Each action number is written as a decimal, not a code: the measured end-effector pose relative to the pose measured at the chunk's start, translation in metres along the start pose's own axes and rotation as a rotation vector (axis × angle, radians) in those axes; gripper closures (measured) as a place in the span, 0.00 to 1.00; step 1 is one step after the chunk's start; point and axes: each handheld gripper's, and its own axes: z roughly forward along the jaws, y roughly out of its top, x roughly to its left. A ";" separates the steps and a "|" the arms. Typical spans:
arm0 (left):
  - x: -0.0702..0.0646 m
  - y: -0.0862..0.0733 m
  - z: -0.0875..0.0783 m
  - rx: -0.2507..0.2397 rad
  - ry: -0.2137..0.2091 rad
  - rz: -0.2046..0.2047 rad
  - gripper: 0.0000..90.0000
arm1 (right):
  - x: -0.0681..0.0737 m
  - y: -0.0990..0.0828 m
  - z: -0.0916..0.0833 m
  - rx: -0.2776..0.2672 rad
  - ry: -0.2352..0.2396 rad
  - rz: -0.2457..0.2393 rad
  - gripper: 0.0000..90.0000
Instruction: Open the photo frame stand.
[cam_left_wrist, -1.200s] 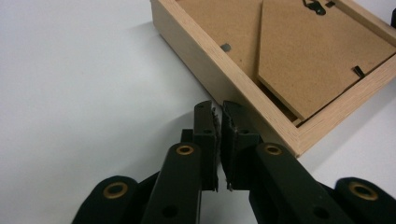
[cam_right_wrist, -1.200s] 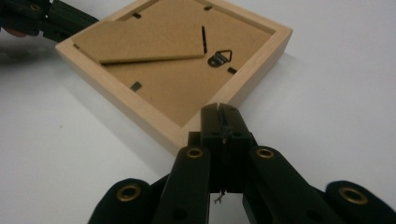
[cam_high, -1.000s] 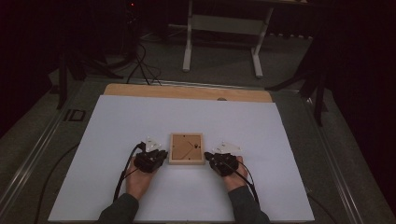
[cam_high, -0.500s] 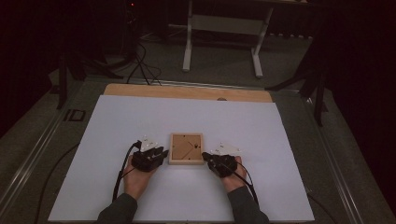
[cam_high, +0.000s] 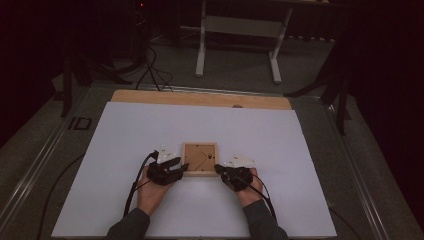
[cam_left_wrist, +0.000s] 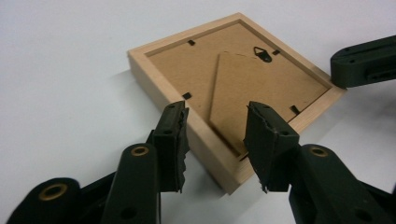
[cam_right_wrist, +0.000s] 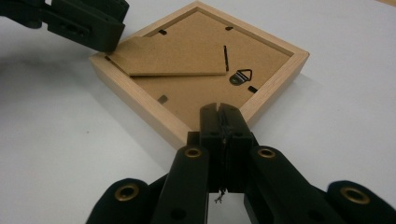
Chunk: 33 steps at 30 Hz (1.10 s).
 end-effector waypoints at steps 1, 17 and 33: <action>-0.002 0.000 0.001 0.003 -0.002 0.006 0.64 | 0.000 0.000 0.000 0.000 0.001 0.000 0.98; -0.015 0.009 0.014 0.038 0.000 0.084 0.55 | -0.001 -0.001 0.001 -0.006 0.011 0.006 0.98; -0.018 0.019 0.022 0.096 0.018 0.104 0.53 | -0.002 -0.001 0.001 -0.012 0.014 0.004 0.97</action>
